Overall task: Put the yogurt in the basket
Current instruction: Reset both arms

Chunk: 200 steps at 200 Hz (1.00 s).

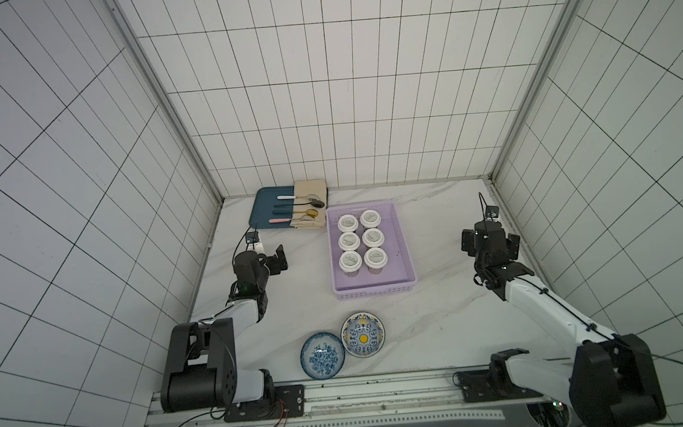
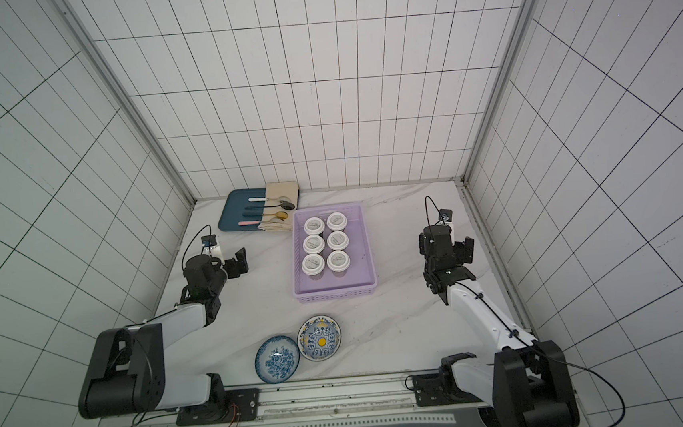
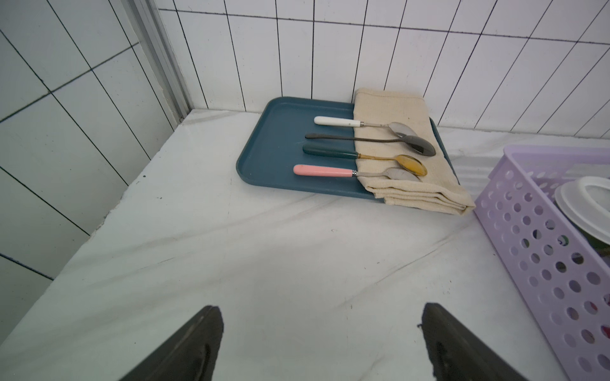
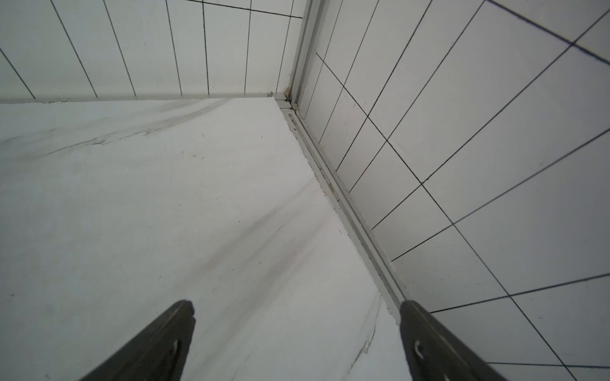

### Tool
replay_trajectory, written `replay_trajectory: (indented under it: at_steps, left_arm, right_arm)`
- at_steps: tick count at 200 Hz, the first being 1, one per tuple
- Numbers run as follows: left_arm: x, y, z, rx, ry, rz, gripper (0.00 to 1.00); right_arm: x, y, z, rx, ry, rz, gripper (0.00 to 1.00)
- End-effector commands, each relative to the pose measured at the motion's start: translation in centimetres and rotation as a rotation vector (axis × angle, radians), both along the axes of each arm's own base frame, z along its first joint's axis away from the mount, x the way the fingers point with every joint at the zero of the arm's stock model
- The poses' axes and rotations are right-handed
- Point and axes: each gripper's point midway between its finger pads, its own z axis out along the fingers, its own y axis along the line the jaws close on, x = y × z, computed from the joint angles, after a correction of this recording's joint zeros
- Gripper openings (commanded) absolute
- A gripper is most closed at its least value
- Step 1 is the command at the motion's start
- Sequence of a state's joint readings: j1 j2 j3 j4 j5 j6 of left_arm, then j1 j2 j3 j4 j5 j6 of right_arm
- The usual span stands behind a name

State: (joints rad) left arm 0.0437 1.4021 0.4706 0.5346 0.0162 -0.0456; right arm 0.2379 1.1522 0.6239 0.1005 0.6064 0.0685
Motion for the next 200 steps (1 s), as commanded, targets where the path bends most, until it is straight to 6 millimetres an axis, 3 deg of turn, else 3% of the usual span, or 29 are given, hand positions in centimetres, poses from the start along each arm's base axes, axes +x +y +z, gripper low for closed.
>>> replay_trajectory:
  at_steps: [1,41,99,114,200]
  left_arm:
    - [0.1,0.5,0.8,-0.020,-0.070,0.041,0.98]
    - [0.1,-0.4,-1.0,0.016,-0.115,0.028,0.98]
    - [1.0,0.7,-1.4,0.037,-0.074,0.125,0.98]
    - [1.0,1.6,-1.5,0.030,-0.063,0.178,0.98]
    - [1.1,1.6,-1.5,0.025,-0.061,0.174,0.98]
  right_arm:
    - [0.4,-1.3,0.0,0.011,-0.103,-0.067,0.99]
    - [0.5,-2.2,-2.2,0.004,-0.125,-0.091,0.99]
    - [0.8,-2.2,-4.3,0.006,-0.138,-0.058,0.99]
    - [0.8,-2.1,-4.3,0.011,-0.144,-0.049,1.00]
    - [1.1,-1.8,-4.1,0.032,-0.170,-0.017,0.99]
